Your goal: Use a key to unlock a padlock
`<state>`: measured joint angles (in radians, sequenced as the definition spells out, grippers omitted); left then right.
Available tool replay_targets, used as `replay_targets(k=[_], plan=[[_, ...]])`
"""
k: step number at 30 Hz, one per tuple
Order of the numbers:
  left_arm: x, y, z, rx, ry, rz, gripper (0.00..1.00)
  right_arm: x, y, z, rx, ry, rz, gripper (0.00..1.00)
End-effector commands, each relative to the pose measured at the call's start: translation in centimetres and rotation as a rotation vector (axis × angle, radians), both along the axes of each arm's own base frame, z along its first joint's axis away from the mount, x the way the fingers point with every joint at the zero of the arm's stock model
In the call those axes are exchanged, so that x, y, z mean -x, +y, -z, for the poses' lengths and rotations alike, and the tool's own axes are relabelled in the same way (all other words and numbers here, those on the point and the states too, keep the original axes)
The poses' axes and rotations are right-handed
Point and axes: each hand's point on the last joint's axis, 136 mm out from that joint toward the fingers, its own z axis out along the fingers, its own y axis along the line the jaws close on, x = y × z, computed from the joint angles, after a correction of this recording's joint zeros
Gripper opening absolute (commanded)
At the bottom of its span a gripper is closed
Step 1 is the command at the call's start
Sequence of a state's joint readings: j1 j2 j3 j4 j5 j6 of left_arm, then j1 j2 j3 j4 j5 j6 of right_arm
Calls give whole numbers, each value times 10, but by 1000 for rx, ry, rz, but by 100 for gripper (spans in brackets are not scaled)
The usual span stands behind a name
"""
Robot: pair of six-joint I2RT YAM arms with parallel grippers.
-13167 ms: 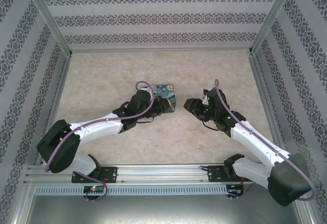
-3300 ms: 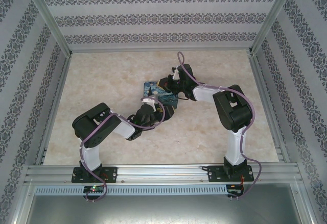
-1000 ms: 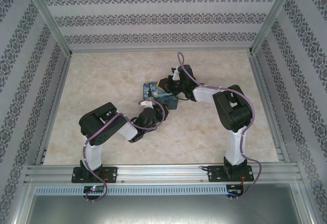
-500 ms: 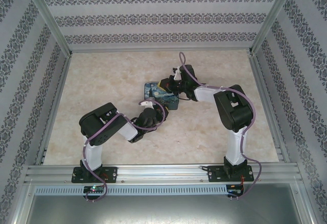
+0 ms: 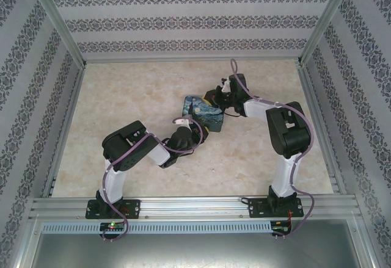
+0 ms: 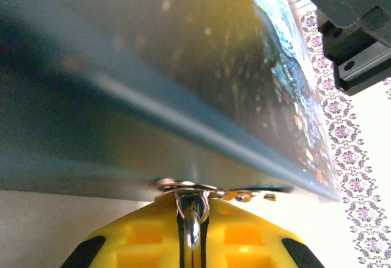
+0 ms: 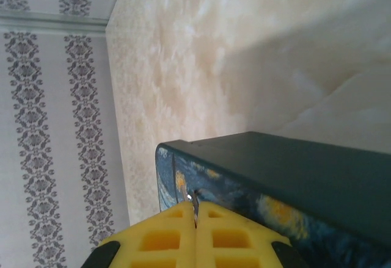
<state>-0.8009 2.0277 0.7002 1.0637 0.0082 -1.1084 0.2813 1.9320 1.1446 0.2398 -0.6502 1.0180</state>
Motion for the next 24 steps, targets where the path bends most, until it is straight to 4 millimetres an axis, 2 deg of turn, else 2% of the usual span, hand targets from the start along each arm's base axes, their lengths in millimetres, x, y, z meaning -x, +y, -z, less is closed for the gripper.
replay_targets(k=[1,10,24], plan=[[16,-11,15,-8,66,63,0,9,-14,-13,40,-30,17,0],[18,-12,21,-13,94,73,0,49,-33,-5,63,-11,27,0],[23,-6,9,32,114,114,0,126,-45,-7,24,1,-22,0]])
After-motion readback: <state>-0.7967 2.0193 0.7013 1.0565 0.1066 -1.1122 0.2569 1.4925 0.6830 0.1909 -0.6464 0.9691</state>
